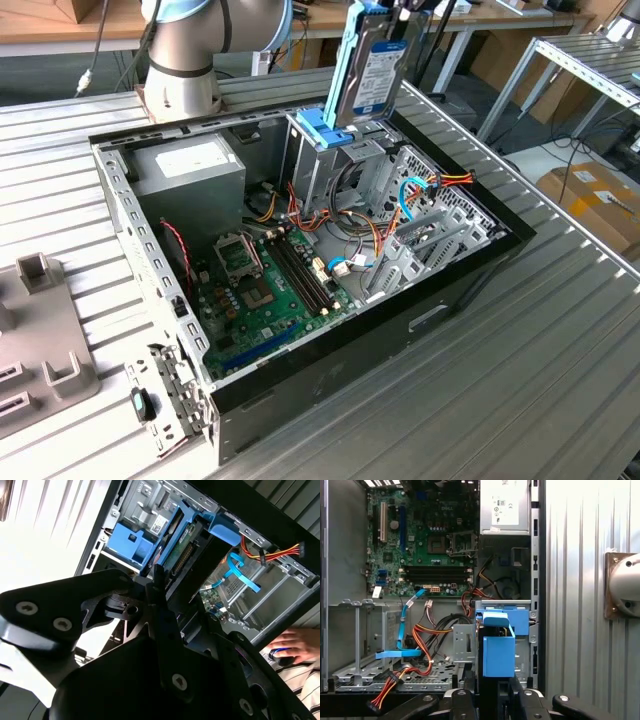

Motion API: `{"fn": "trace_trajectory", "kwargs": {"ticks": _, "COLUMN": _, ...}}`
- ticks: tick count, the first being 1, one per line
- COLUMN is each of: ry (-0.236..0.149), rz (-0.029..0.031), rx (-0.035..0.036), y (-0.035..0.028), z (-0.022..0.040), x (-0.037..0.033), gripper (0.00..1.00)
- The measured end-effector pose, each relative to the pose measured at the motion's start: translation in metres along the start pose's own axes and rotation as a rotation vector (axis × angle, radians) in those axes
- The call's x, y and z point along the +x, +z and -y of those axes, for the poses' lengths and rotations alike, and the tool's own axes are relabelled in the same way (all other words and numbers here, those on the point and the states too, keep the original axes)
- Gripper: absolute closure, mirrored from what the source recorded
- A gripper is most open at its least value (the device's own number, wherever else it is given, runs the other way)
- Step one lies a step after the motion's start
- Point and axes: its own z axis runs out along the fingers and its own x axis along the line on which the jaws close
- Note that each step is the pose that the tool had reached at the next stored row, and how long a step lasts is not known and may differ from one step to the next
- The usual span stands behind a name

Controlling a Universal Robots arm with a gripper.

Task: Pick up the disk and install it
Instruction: 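Pick up the disk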

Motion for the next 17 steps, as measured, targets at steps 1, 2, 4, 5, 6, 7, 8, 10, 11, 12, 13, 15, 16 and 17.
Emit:
{"fn": "trace_trajectory", "kwargs": {"ticks": 1, "ry": 0.0, "rz": 0.0, "rx": 0.0, "y": 0.0, "z": 0.0001, "x": 0.0007, "gripper": 0.65}}
{"fn": "trace_trajectory", "kwargs": {"ticks": 2, "ry": 0.0, "rz": 0.0, "rx": 0.0, "y": 0.0, "z": 0.0002, "x": 0.0014, "gripper": 0.65}}
{"fn": "trace_trajectory", "kwargs": {"ticks": 4, "ry": 0.0, "rz": 0.0001, "rx": 0.0, "y": 0.0, "z": 0.0003, "x": 0.0021, "gripper": 0.65}}
{"fn": "trace_trajectory", "kwargs": {"ticks": 5, "ry": 0.0, "rz": 0.0001, "rx": 0.0, "y": 0.0, "z": 0.0003, "x": 0.0022, "gripper": 0.65}}
{"fn": "trace_trajectory", "kwargs": {"ticks": 6, "ry": 0.0, "rz": 0.0001, "rx": 0.0, "y": 0.0, "z": 0.0003, "x": 0.003, "gripper": 0.65}}
{"fn": "trace_trajectory", "kwargs": {"ticks": 7, "ry": 0.0, "rz": 0.0, "rx": 0.0, "y": -0.0001, "z": 0.0003, "x": 0.0039, "gripper": 0.65}}
{"fn": "trace_trajectory", "kwargs": {"ticks": 8, "ry": 0.0, "rz": 0.0, "rx": 0.0, "y": 0.0, "z": 0.0003, "x": 0.004, "gripper": 0.65}}
{"fn": "trace_trajectory", "kwargs": {"ticks": 10, "ry": 0.0, "rz": 0.0, "rx": 0.0, "y": -0.0001, "z": 0.0003, "x": 0.0044, "gripper": 0.65}}
{"fn": "trace_trajectory", "kwargs": {"ticks": 11, "ry": 0.0, "rz": 0.0, "rx": 0.0, "y": -0.0001, "z": 0.0003, "x": 0.0049, "gripper": 0.65}}
{"fn": "trace_trajectory", "kwargs": {"ticks": 12, "ry": 0.0, "rz": 0.0, "rx": 0.0, "y": -0.0001, "z": 0.0003, "x": 0.0053, "gripper": 0.65}}
{"fn": "trace_trajectory", "kwargs": {"ticks": 13, "ry": 0.0, "rz": 0.0, "rx": 0.0, "y": -0.0001, "z": 0.0003, "x": 0.006, "gripper": 0.65}}
{"fn": "trace_trajectory", "kwargs": {"ticks": 15, "ry": 0.0, "rz": 0.0, "rx": 0.0, "y": -0.0001, "z": 0.0003, "x": 0.0073, "gripper": 0.65}}
{"fn": "trace_trajectory", "kwargs": {"ticks": 16, "ry": 0.0, "rz": 0.0, "rx": 0.0, "y": -0.0001, "z": 0.0003, "x": 0.0079, "gripper": 0.65}}
{"fn": "trace_trajectory", "kwargs": {"ticks": 17, "ry": 0.0, "rz": 0.0, "rx": 0.0, "y": -0.0001, "z": 0.0002, "x": 0.0087, "gripper": 0.65}}
